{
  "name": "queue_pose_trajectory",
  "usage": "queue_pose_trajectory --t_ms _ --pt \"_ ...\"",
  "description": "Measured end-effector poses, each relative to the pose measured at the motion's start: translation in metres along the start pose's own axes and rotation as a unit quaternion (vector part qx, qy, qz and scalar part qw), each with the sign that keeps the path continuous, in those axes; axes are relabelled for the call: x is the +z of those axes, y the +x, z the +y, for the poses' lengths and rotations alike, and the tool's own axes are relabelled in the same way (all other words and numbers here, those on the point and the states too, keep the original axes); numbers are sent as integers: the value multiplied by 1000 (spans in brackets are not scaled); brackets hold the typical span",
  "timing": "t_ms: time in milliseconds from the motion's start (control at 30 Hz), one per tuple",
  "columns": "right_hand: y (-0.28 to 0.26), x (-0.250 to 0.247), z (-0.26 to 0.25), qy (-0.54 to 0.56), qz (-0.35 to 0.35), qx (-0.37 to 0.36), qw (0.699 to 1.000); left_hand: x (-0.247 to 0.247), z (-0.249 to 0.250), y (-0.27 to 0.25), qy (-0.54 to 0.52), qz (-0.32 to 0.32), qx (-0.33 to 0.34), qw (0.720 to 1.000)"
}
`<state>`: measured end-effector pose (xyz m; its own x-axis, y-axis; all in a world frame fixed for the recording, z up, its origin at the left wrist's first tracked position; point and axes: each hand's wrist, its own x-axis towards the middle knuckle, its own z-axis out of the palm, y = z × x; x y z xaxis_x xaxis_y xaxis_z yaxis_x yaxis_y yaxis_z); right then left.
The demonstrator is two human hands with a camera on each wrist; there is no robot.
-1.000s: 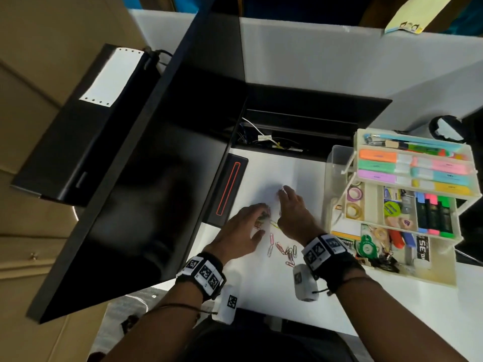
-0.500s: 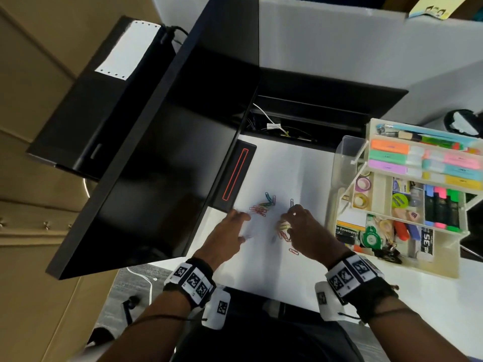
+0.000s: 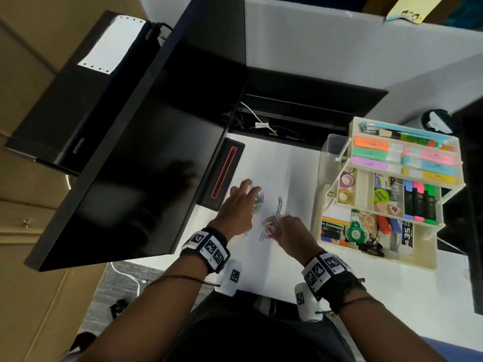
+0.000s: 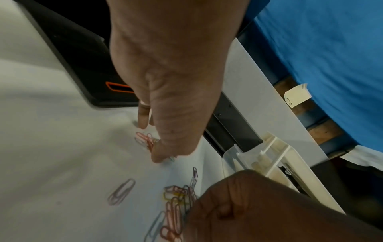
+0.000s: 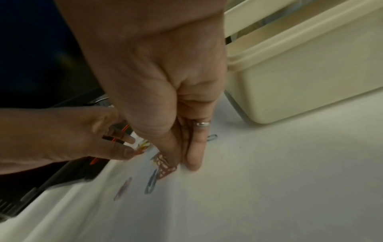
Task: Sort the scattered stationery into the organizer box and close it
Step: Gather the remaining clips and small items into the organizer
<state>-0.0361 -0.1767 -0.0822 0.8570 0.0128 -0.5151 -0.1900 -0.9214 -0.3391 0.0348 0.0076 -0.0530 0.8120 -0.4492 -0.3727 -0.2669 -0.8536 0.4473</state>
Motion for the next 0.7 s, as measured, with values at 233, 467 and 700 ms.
queue_pose_trajectory --t_ms 233,467,700 --pt "10 -32 -7 36 100 -43 993 -6 5 7 22 -90 35 995" --pt "2 -26 -12 -47 -3 -33 998 14 1 -2 30 -48 50 997" --pt "13 -7 -10 -6 112 -105 988 16 1 7 2 7 44 999"
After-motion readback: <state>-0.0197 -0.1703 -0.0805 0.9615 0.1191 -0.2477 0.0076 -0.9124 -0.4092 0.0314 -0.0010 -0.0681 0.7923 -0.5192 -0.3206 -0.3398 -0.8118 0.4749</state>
